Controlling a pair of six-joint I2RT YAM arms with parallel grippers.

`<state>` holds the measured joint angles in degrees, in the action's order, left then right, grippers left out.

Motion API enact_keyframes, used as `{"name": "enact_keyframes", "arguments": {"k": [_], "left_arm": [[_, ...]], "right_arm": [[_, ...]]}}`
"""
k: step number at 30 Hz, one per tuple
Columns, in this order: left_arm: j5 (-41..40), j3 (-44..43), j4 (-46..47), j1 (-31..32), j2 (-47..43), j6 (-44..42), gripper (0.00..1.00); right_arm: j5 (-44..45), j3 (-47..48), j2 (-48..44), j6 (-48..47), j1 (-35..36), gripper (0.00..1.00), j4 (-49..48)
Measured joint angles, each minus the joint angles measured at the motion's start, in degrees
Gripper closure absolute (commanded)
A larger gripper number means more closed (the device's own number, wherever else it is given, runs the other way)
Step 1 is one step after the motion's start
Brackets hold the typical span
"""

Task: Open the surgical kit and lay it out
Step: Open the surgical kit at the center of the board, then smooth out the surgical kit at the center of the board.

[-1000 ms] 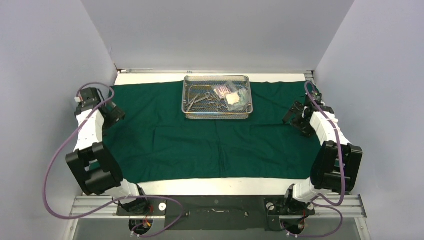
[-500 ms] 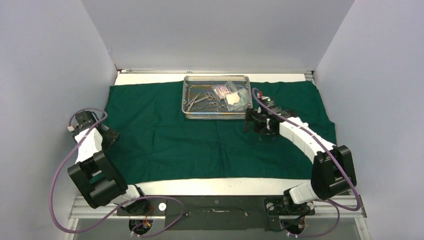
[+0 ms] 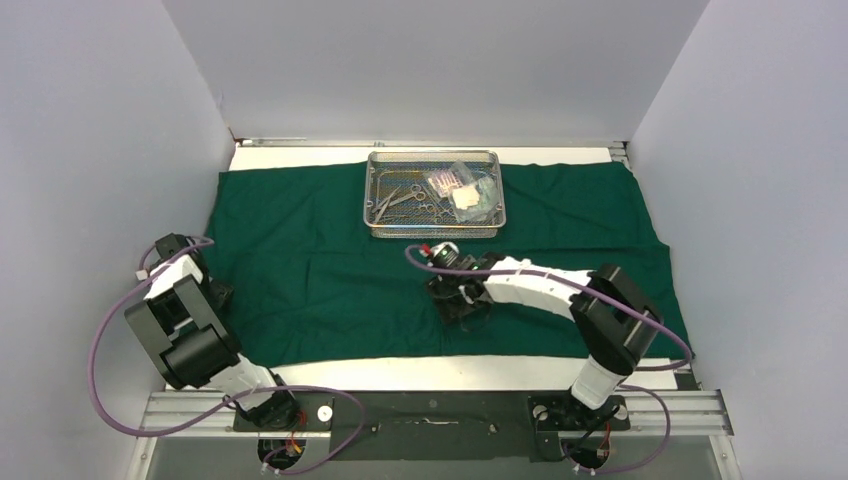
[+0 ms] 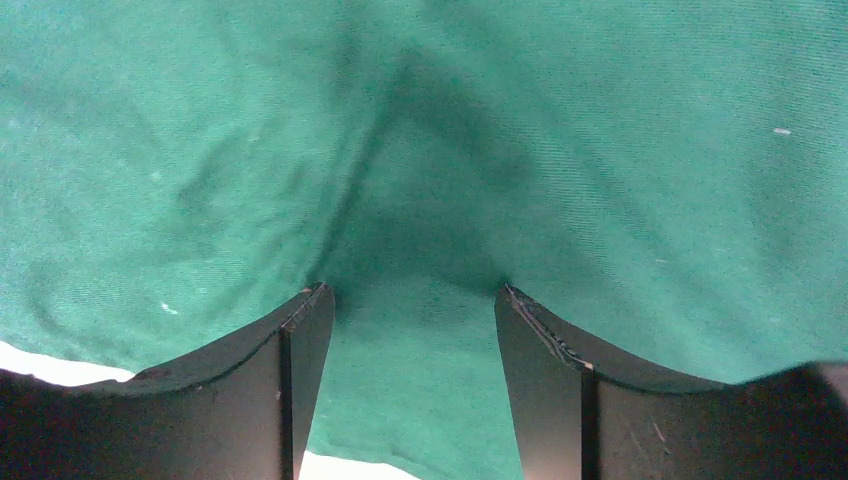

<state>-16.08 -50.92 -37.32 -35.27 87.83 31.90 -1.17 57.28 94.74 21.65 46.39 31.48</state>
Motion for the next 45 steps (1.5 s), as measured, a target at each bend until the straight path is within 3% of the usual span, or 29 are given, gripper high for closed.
{"name": "enact_keyframes", "arguments": {"k": [4,13,21,25,31,36,45], "left_arm": [[-1.9,-0.52,0.44,-1.09,3.48,-0.7,0.38],[-2.03,-1.01,0.92,-2.4,4.02,-2.16,0.38],[-2.97,-0.74,0.72,-2.4,3.45,-2.6,0.38],[-3.69,-0.5,-0.68,-1.79,1.4,-2.32,0.33],[-5.97,-5.2,-4.87,3.89,-3.91,-0.98,0.21],[-4.79,-8.7,-4.81,9.6,-8.57,-0.94,0.02],[5.29,-7.87,-4.35,17.11,-8.92,-1.66,0.04]], "right_arm": [[3.89,1.4,3.45,0.0,6.38,0.42,-0.07],[8.76,1.29,3.8,1.18,12.5,0.42,-2.32],[8.41,-4.81,-0.98,4.85,19.37,0.41,-5.22],[7.87,-4.09,-1.18,6.27,18.97,0.39,-3.04],[6.19,5.01,-1.16,6.78,9.27,0.29,3.28],[5.44,12.5,-1.97,7.1,-1.7,0.08,3.34],[6.36,8.61,-4.87,11.3,-24.72,0.01,4.7]]}}
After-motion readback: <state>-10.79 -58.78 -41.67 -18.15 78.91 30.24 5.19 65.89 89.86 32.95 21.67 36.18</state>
